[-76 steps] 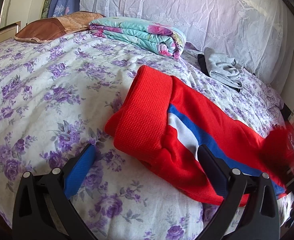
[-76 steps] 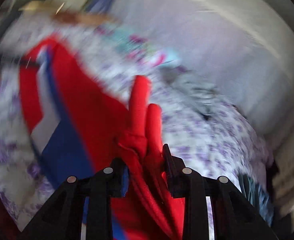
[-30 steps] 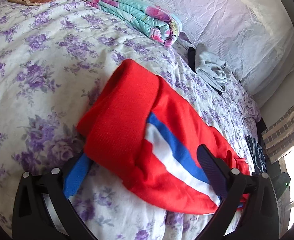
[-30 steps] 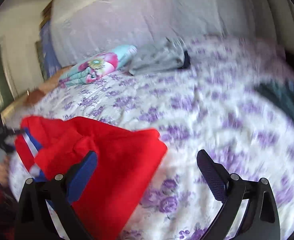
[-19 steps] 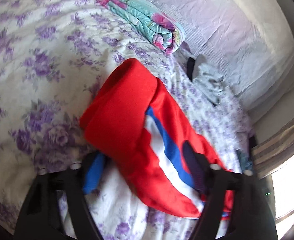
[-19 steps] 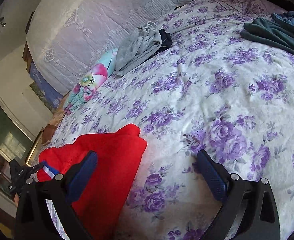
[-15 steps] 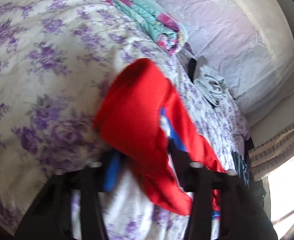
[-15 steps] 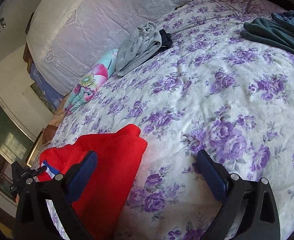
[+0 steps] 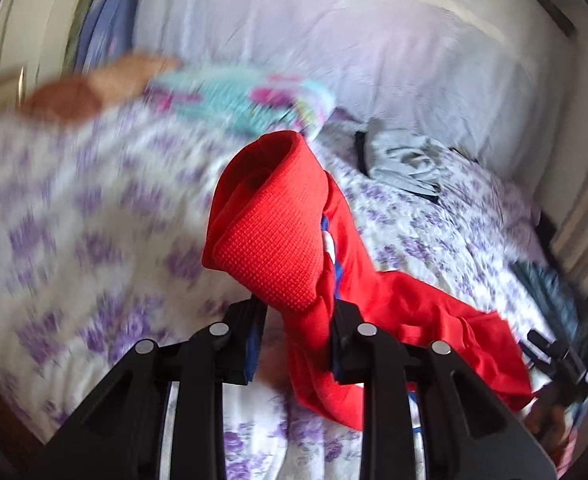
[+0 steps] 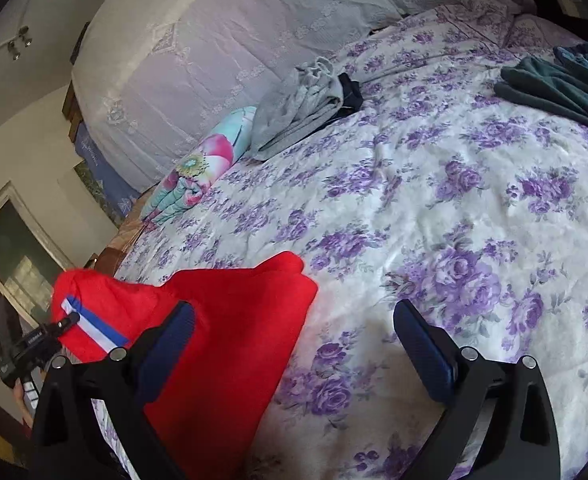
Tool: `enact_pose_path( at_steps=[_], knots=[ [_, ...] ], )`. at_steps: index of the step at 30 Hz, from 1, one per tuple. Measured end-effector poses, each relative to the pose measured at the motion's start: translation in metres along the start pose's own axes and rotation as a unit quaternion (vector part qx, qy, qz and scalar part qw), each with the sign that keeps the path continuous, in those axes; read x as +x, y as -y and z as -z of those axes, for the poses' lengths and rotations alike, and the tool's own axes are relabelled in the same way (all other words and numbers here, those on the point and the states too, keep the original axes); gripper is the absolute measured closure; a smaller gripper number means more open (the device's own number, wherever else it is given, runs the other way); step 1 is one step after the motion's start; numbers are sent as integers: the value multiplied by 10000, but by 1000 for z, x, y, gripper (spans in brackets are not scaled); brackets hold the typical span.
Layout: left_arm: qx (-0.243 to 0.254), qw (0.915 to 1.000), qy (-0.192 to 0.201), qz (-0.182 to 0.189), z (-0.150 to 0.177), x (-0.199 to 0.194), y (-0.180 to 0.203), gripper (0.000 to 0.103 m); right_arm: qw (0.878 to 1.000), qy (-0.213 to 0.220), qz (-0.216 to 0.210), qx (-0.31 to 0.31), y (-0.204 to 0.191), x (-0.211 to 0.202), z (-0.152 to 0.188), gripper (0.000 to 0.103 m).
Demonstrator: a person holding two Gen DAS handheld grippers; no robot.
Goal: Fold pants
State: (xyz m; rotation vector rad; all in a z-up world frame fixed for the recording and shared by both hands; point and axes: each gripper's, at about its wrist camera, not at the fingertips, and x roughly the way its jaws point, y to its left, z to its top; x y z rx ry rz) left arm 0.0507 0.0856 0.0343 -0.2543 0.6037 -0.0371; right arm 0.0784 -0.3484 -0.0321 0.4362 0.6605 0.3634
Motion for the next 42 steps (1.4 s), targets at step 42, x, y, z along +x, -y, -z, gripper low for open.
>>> enact_pose_path(
  at_steps=[42],
  knots=[
    [3961, 9124, -180, 1010, 125, 28, 275, 90, 9821, 940, -696, 1476, 49, -27, 6, 3]
  ],
)
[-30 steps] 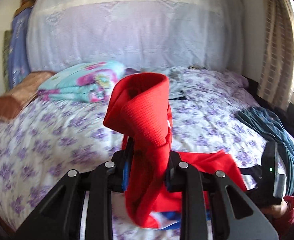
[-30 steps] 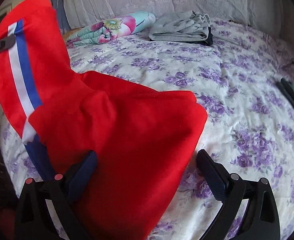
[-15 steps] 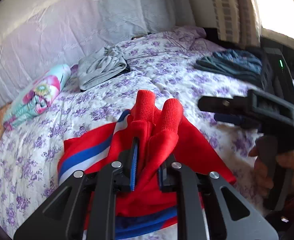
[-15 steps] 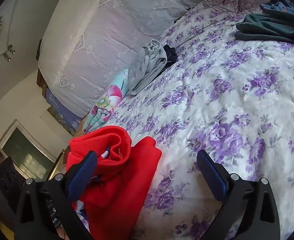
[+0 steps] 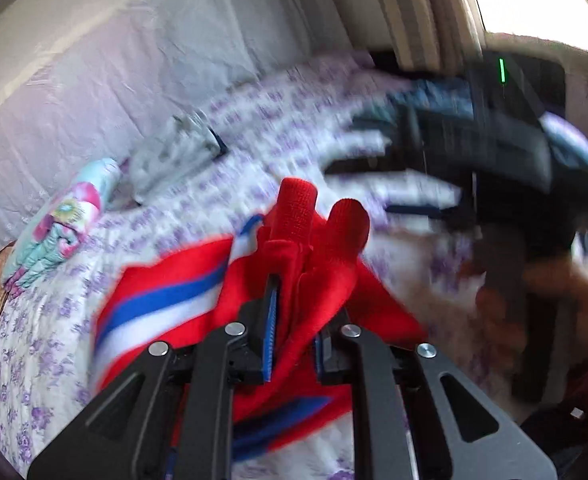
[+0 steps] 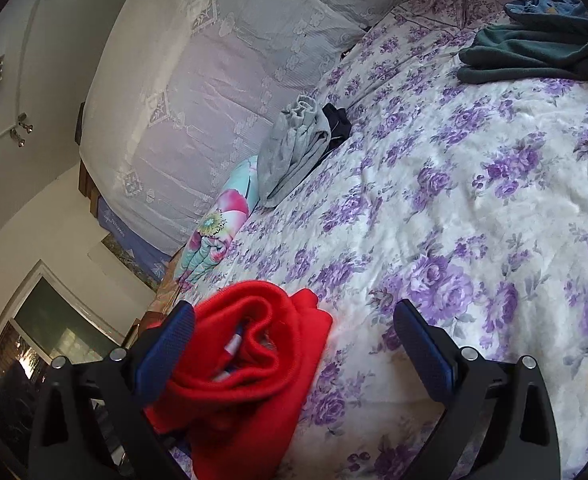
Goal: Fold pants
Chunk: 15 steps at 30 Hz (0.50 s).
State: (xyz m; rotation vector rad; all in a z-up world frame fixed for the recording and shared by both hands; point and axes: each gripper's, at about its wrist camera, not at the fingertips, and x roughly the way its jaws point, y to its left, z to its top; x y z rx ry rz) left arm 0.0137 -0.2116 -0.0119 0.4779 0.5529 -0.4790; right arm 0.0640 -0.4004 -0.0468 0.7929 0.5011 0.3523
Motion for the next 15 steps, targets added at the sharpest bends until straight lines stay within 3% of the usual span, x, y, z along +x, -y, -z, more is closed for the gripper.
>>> enact_pose_path(
  at_steps=[3, 5, 6, 9, 10, 12, 13, 15],
  knots=[
    [481, 9985, -151, -223, 9, 4, 17, 83, 10000, -6, 26, -22, -1, 1, 0, 3],
    [542, 9976, -184, -397, 11, 3, 18, 65, 9999, -25, 86, -76, -3, 1, 0, 3],
    [435, 9982, -218, -354, 11, 2, 13, 63, 9999, -31, 111, -99, -4, 2, 1, 3],
    [-399, 9978, -410, 335, 6, -6, -20, 60, 9998, -22, 146, -145, -5, 2, 1, 3],
    [-639, 9957, -403, 543, 5, -12, -30, 55, 9998, -22, 155, -155, -5, 2, 1, 3],
    [-1163, 9877, -191, 1029, 5, -28, -54, 26, 9995, -75, 248, -197, -7, 4, 1, 3],
    [-1397, 9844, 1, 1071, 8, -37, -63, 9, 9993, -46, 296, -244, -10, 3, 1, 3],
    [-1917, 9749, 450, 1036, 13, -58, -89, 7, 9973, 252, 395, -562, -24, -8, 1, 3]
  ],
)
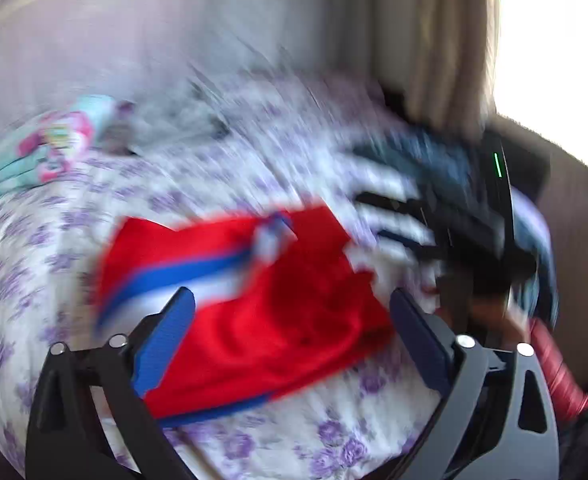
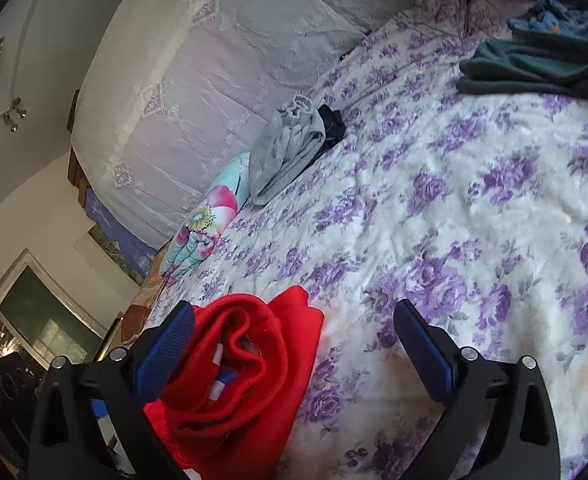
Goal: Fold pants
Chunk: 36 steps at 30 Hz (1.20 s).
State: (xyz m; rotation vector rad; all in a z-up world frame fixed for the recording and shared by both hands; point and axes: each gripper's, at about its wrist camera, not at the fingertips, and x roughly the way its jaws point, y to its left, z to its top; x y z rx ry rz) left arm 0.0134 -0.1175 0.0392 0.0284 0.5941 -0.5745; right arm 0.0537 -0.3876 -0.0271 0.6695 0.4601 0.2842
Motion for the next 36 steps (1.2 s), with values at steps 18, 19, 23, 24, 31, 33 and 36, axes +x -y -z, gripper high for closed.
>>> enact_pose_path(
  at_steps=[18, 19, 23, 24, 31, 33, 36],
  knots=[
    [-1154, 9814, -1186, -978, 47, 42, -89, 4, 9633, -1701, 1183, -1708, -35, 23, 40, 3],
    [-1296, 9811, -1161, -844, 52, 41, -91, 4, 9676, -1669, 1055, -1575, -30, 20, 41, 3],
    [-1147, 9842, -1067, -825, 55, 36, -92, 4, 9632, -1663, 1191, -1742, -25, 14, 43, 3],
    [-1204, 9846, -1000, -783, 57, 30, -93, 4, 9633, -1654, 1175, -1757, -25, 11, 42, 3],
    [-1184, 9880, -193, -976, 39, -18, -95, 4, 9785, -1012, 115, -1795, -56, -44, 4, 3],
    [-1033, 9900, -179, -948, 29, -19, -89, 4, 9766, -1253, -699, -1605, -68, -39, -4, 3],
    [-892, 9905, -293, -1004, 23, -5, -84, 4, 9679, -1723, -1560, -955, -72, -7, -5, 3]
  ],
)
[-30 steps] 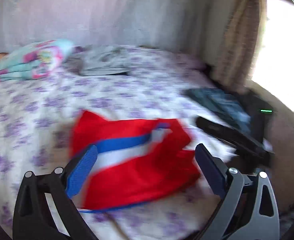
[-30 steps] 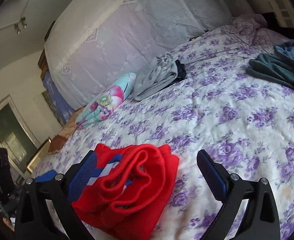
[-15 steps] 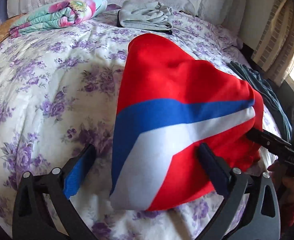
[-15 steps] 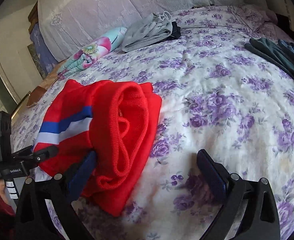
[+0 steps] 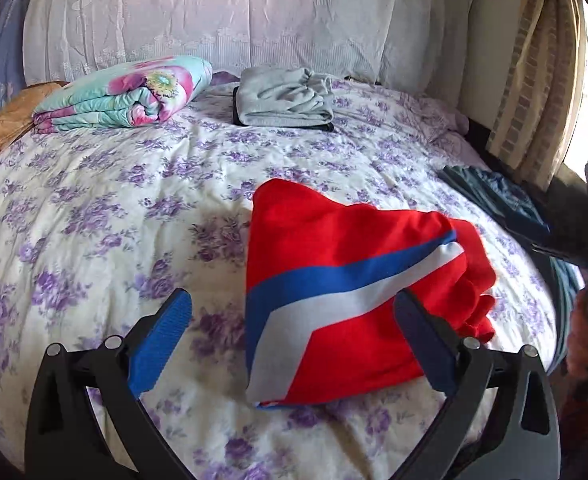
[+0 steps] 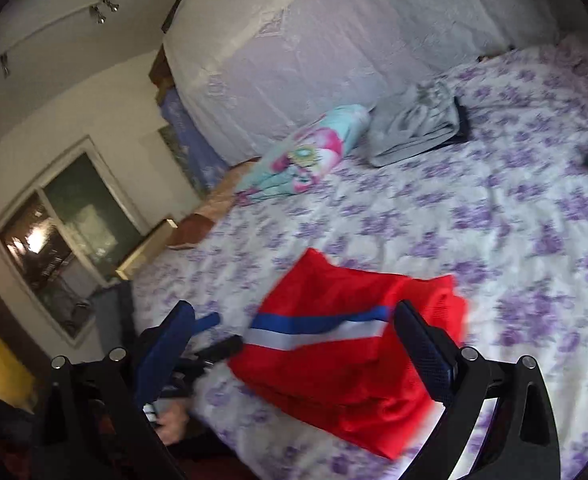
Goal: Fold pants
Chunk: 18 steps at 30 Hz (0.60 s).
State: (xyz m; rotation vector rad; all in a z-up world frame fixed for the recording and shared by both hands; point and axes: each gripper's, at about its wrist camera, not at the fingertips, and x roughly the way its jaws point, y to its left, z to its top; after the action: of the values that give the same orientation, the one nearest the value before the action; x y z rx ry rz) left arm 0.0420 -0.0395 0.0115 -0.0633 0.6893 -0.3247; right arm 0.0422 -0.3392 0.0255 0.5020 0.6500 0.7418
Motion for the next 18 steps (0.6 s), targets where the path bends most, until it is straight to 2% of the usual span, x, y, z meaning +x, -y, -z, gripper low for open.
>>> enact_pose_path(
  at_steps=[1, 4, 6, 9, 12, 16, 18],
  knots=[
    [11, 9999, -124, -45, 0, 9, 1, 4, 9998, -81, -103, 147, 4, 12, -2, 3],
    [-151, 9982, -568, -111, 5, 34, -5, 4, 9982, -219, 436, 346, 25, 38, 0, 3],
    [-345, 9965, -764, 28, 13, 45, -14, 4, 9971, -401, 478, 435, 40, 48, 5, 3],
    [-500, 9956, -762, 213, 21, 49, -20, 4, 9976, -515, 302, 351, 48, 55, 11, 4],
    [-180, 9982, -570, 5, 26, 45, -10, 4, 9973, -572, 271, 374, 47, 52, 9, 4],
    [-66, 9988, -465, -153, 28, 43, -5, 4, 9965, -658, 275, 427, 31, 50, -11, 3],
    [-85, 9988, -459, -147, 28, 43, -6, 4, 9966, -696, 389, 192, 16, 56, -31, 3]
  ],
)
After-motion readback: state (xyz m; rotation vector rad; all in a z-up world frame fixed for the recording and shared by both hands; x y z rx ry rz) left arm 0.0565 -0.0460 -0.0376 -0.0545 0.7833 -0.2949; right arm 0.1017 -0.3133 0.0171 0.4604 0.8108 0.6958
